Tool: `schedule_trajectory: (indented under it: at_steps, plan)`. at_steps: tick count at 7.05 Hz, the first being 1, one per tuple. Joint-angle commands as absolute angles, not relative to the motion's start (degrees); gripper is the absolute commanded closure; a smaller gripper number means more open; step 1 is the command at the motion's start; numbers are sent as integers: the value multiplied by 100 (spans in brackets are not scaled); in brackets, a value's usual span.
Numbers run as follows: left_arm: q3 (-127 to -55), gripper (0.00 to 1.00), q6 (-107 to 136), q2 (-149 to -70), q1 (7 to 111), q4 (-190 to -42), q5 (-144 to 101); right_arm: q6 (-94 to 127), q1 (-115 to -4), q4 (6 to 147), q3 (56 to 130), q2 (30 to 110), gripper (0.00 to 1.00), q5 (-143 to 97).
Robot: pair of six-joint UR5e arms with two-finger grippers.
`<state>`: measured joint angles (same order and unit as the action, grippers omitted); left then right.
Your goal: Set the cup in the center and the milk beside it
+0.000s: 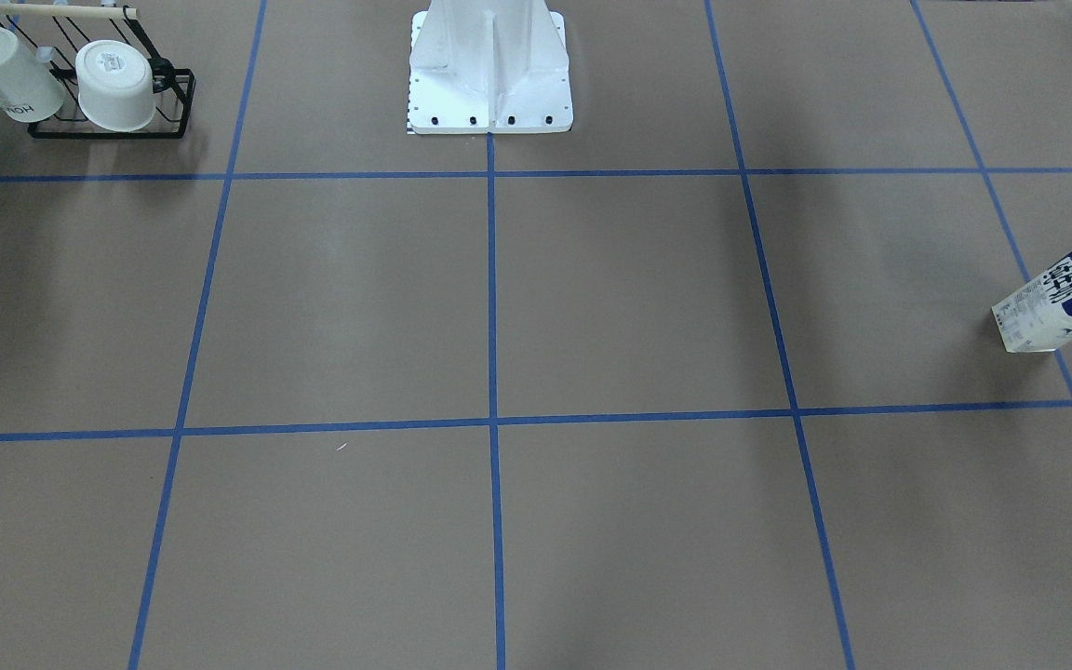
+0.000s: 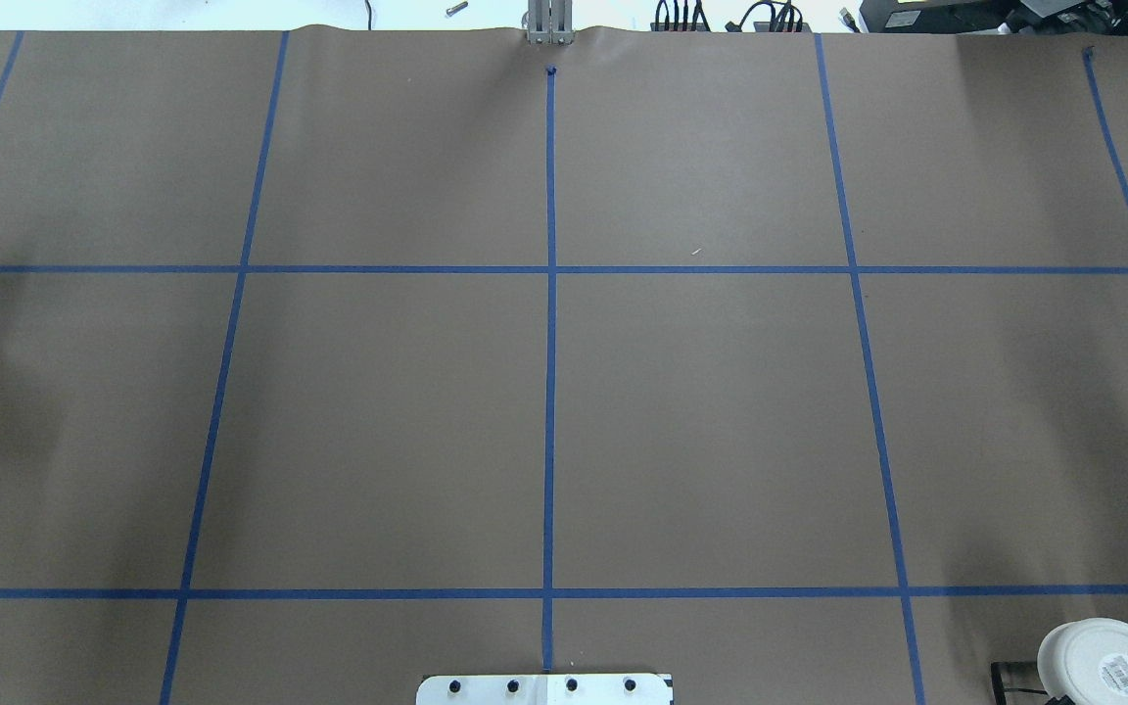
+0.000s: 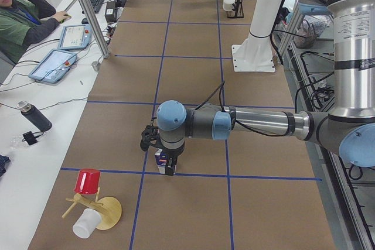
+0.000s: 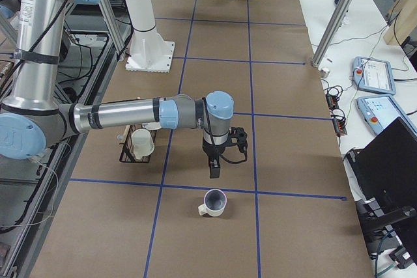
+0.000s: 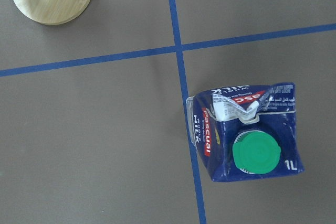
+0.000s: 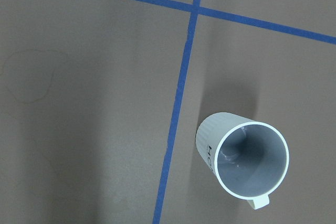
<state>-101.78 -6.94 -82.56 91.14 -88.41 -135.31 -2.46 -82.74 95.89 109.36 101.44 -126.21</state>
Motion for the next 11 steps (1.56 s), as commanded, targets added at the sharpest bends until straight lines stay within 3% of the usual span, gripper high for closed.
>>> schedule_trajectory:
  at_steps: [1, 6, 11]
  plan:
    - [-10178, 2, -694, -8244, 9114, -9068, -13526, -246, -8271, 9589, 10934, 10143, 0, -12612]
    - [-10468, 2, -686, -8392, 9114, -9279, -13518, -255, -8271, 9589, 11214, 10072, 0, -12639]
    - [-9871, 2, -310, -8657, 9123, -10783, -13517, -281, -8271, 9562, 11479, 9773, 0, -12858]
